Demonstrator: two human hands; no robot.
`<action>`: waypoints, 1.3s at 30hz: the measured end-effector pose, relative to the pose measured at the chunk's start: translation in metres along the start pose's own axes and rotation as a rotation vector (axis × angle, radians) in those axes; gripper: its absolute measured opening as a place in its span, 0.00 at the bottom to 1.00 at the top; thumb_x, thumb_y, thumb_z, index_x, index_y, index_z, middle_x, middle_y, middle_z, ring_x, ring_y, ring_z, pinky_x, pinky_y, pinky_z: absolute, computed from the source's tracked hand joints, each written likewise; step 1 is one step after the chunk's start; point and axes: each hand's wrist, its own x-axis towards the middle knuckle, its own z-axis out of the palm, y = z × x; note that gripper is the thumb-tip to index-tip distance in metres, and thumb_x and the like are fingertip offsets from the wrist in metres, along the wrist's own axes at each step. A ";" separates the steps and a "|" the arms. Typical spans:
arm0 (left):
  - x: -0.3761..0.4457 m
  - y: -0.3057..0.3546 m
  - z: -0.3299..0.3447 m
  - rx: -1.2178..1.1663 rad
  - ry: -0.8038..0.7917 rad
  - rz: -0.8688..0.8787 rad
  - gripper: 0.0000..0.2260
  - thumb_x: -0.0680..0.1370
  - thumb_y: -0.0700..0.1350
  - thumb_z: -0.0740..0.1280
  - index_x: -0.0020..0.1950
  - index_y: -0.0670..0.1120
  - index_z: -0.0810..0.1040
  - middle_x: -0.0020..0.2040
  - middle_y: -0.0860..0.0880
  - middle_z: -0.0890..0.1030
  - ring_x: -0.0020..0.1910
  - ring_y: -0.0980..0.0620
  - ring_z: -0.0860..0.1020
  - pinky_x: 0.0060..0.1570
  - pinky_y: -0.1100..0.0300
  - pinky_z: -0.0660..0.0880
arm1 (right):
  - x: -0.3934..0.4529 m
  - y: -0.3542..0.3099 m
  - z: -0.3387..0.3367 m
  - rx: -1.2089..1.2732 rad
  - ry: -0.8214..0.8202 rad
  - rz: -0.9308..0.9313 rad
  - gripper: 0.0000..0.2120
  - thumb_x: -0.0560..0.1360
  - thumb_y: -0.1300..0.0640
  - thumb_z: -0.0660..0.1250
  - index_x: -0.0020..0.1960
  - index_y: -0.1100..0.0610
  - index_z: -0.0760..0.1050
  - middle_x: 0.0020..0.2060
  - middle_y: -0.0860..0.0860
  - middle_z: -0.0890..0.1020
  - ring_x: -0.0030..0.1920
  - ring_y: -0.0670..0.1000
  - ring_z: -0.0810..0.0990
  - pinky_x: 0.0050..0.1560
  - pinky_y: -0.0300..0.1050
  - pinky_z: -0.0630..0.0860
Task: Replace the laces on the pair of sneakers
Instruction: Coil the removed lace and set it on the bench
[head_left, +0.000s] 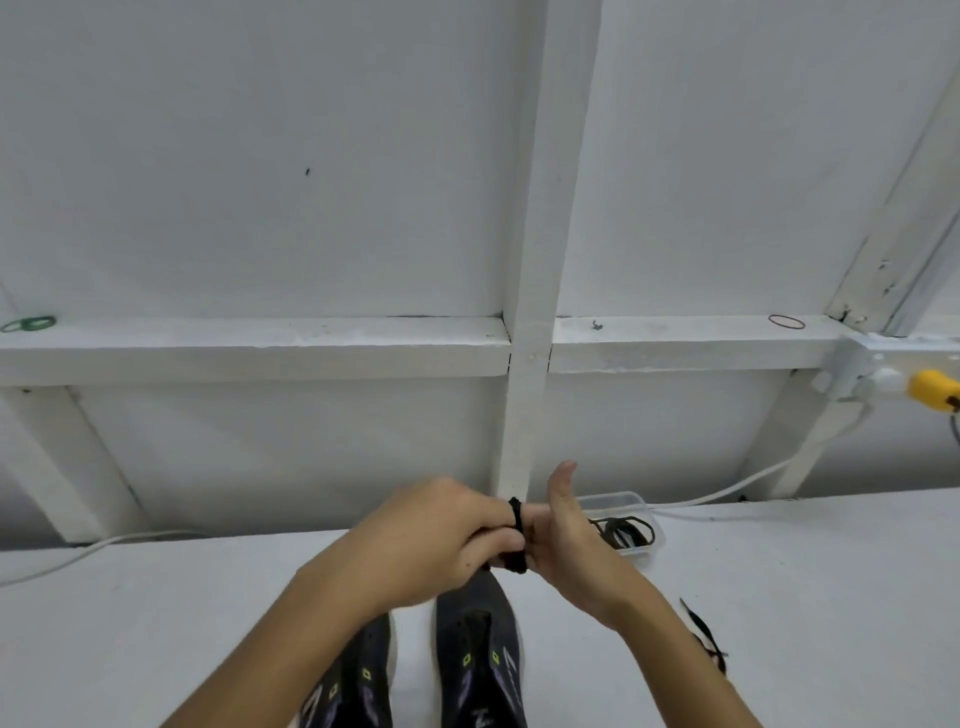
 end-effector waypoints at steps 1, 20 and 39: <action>0.007 -0.006 -0.002 -0.050 0.040 0.027 0.08 0.81 0.53 0.66 0.47 0.53 0.83 0.37 0.57 0.78 0.40 0.56 0.76 0.43 0.59 0.73 | -0.002 0.000 0.001 -0.010 -0.035 0.009 0.57 0.62 0.14 0.42 0.54 0.59 0.83 0.47 0.56 0.85 0.50 0.54 0.82 0.53 0.39 0.75; -0.004 0.044 0.127 -1.420 0.451 -0.609 0.08 0.76 0.45 0.72 0.53 0.44 0.86 0.48 0.36 0.84 0.44 0.39 0.80 0.62 0.35 0.73 | -0.045 0.042 -0.004 0.454 0.218 0.145 0.28 0.77 0.45 0.58 0.22 0.56 0.65 0.16 0.52 0.62 0.18 0.53 0.67 0.25 0.41 0.66; 0.010 0.055 0.199 -1.028 0.294 -0.642 0.05 0.79 0.38 0.69 0.45 0.47 0.82 0.38 0.50 0.86 0.40 0.53 0.84 0.46 0.60 0.79 | -0.070 0.102 -0.015 0.422 0.715 0.346 0.34 0.83 0.48 0.59 0.19 0.51 0.63 0.20 0.51 0.61 0.20 0.50 0.63 0.24 0.42 0.61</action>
